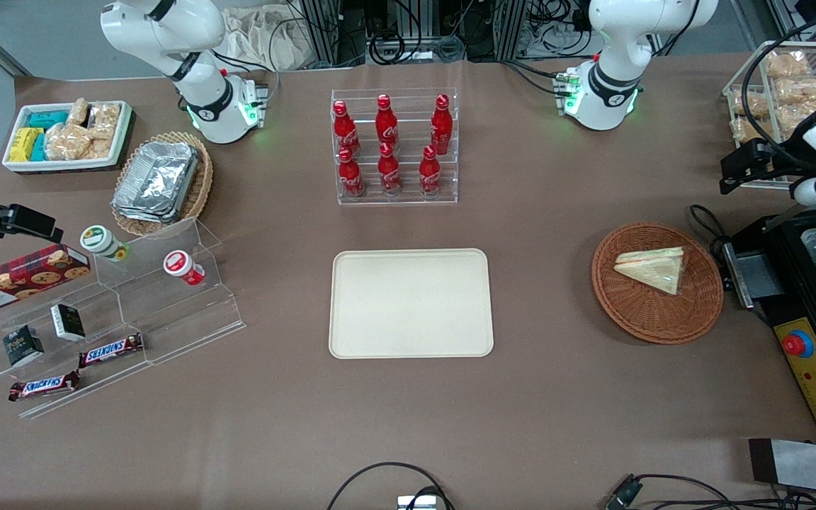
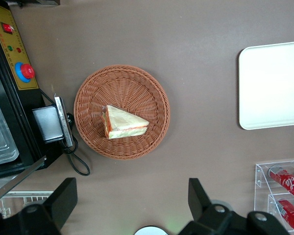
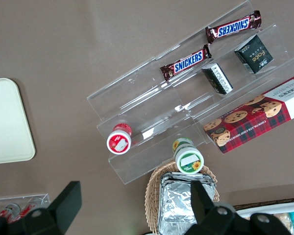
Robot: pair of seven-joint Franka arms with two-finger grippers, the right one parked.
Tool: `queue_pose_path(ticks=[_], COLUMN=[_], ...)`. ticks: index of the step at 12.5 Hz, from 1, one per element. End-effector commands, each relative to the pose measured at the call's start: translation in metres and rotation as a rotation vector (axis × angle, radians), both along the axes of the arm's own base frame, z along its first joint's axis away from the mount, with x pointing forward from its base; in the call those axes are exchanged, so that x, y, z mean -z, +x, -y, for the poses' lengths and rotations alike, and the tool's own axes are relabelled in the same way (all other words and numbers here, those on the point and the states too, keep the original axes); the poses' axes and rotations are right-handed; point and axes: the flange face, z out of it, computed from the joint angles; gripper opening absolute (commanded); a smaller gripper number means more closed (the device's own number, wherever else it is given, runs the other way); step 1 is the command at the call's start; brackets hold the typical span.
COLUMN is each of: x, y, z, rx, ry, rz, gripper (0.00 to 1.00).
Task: Place sandwich from basket to tray
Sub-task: 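Move the left gripper over the wrapped sandwich in the wicker basket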
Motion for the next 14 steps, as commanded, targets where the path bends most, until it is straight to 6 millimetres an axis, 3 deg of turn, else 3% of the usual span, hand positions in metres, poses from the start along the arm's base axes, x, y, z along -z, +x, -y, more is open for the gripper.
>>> queue_pose_path(ticks=[1,3,7,9,14], x=[-0.010,-0.013,0.009,0.032,0.082], y=[-0.006,-0.005,0.002,0.012,0.017], z=[0.004,0.003,0.001,0.001,-0.002], rx=[0.008,0.007,-0.110,-0.282,-0.346], ry=[-0.001,-0.006,0.012,0.040,0.029], rz=[0.006,0.011,-0.041,-0.080,-0.085], gripper=[1.00,1.00,1.00,1.00,1.00])
